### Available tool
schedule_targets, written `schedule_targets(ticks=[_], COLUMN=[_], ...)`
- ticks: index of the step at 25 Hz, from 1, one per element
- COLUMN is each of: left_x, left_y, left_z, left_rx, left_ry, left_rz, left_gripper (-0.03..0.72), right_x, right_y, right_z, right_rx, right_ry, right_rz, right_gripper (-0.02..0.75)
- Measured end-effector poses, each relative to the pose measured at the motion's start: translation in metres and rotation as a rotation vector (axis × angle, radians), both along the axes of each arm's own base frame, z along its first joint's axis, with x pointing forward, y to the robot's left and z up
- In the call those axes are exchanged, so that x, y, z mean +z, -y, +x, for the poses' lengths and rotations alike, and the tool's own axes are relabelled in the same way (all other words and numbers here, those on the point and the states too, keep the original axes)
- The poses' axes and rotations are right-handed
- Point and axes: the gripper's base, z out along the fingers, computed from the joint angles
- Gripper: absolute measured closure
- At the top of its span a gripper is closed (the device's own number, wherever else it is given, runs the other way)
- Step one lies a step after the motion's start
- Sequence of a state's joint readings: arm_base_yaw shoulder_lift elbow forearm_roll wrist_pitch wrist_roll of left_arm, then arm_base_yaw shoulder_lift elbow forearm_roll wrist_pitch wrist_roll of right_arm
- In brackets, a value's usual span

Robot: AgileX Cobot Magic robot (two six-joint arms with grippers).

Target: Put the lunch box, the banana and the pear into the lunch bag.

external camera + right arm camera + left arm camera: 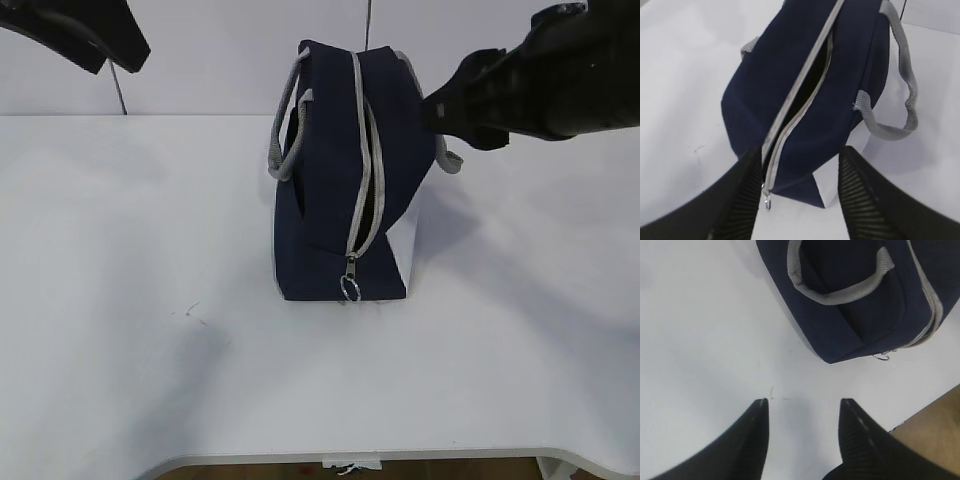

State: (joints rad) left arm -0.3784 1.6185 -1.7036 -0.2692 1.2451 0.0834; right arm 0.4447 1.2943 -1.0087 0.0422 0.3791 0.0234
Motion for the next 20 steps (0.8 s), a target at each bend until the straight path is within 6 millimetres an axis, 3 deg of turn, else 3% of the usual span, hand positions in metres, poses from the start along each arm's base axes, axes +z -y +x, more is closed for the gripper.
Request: schedule_targets(ticks=[3,6,10,15,20], left_x=[0.001,0.001,0.001,0.001,0.001], left_y=[0.002,0.003,0.004,0.005,0.005], left_z=[-0.001,-0.001,-0.002,-0.002,-0.002], left_rx=[-0.004,-0.006,-0.009,-0.012,-0.012], left_ry=[-0.007,-0.012,-0.014,-0.015,-0.015], left_rz=[-0.02,-0.032,-0.037,-0.04,-0.04], left_gripper=[0.339,0.339,0.339,0.339,0.339], right_x=[-0.007,-0.016,-0.046,-0.087,-0.122], right_y=[-0.005,-0.013,-0.017,-0.005,0.0], right_z=[0.002,-0.009,-0.032,-0.056,-0.064], right_rx=[0.032,0.09,0.149,0.166,0.154], right_ry=[0.091,0.193,0.308,0.42,0.344], right_rz=[-0.015,-0.004,0.05,0.118,0.137], right_gripper=[0.352,0.355,0.355,0.356,0.356])
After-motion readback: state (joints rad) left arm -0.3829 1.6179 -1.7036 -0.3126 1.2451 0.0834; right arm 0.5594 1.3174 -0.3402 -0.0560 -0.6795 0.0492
